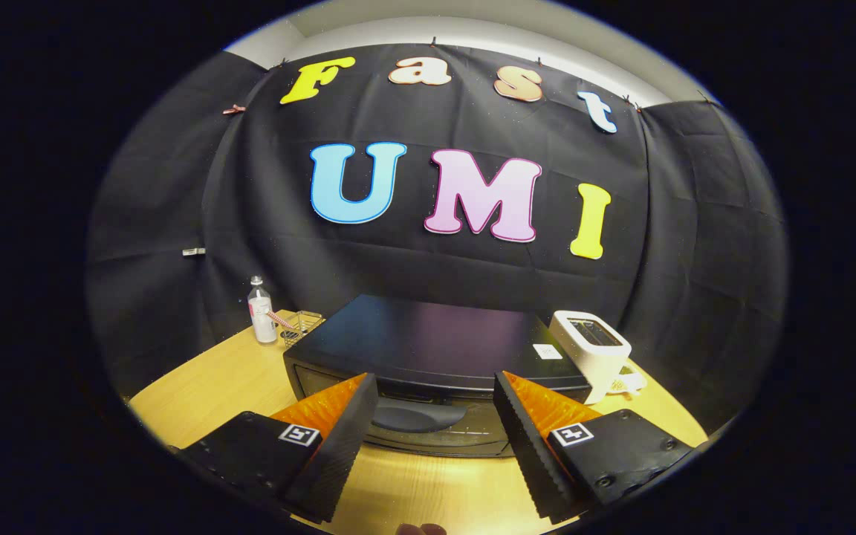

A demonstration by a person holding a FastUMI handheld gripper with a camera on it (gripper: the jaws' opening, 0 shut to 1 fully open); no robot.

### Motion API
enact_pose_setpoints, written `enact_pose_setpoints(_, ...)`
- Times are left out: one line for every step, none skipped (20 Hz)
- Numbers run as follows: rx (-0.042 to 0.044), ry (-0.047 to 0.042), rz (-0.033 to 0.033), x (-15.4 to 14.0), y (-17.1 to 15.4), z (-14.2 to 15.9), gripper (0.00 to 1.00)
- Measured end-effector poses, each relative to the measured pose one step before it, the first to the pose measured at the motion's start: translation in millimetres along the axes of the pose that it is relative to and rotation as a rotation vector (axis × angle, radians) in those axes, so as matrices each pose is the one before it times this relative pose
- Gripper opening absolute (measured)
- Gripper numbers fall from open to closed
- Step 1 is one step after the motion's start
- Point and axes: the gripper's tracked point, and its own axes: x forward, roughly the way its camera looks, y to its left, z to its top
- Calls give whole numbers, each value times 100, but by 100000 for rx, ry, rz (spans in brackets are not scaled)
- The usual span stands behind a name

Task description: Open the toaster oven, put the food inside, and close the toaster oven door.

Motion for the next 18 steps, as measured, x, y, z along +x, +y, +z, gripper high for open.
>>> enact_pose_setpoints(971, 800, 1192, 574, 674, -575, 97)
enact_pose_setpoints(722, 1018, 467, 570, 514, -612, 97)
enact_pose_setpoints(675, 1163, 60, 436, 300, -676, 97)
enact_pose_setpoints(1084, 1145, 20, 300, 290, -499, 97)
enact_pose_setpoints(1458, 931, -98, 340, 354, -408, 97)
enact_pose_setpoints(1215, 288, -699, 212, 268, -183, 97)
enact_pose_setpoints(675, -2252, -1037, 373, -61, 552, 97)
enact_pose_setpoints(2283, 1038, -451, 414, 159, -149, 97)
enact_pose_setpoints(1552, -526, -560, 329, 102, 347, 97)
enact_pose_setpoints(1580, 1227, 11, 564, 50, -213, 97)
enact_pose_setpoints(434, 1959, -363, 575, 49, -303, 97)
enact_pose_setpoints(-1827, -790, -484, -253, -55, 24, 98)
enact_pose_setpoints(-424, -210, 91, 41, -125, -190, 97)
enact_pose_setpoints(1447, -1427, -417, -217, 21, 237, 97)
enact_pose_setpoints(292, 73, -215, -151, 82, -68, 97)
enact_pose_setpoints(-897, 308, 105, -241, -33, -189, 97)
enact_pose_setpoints(249, 1091, 33, -275, -64, -244, 97)
enact_pose_setpoints(247, 560, 174, -367, 11, -122, 97)
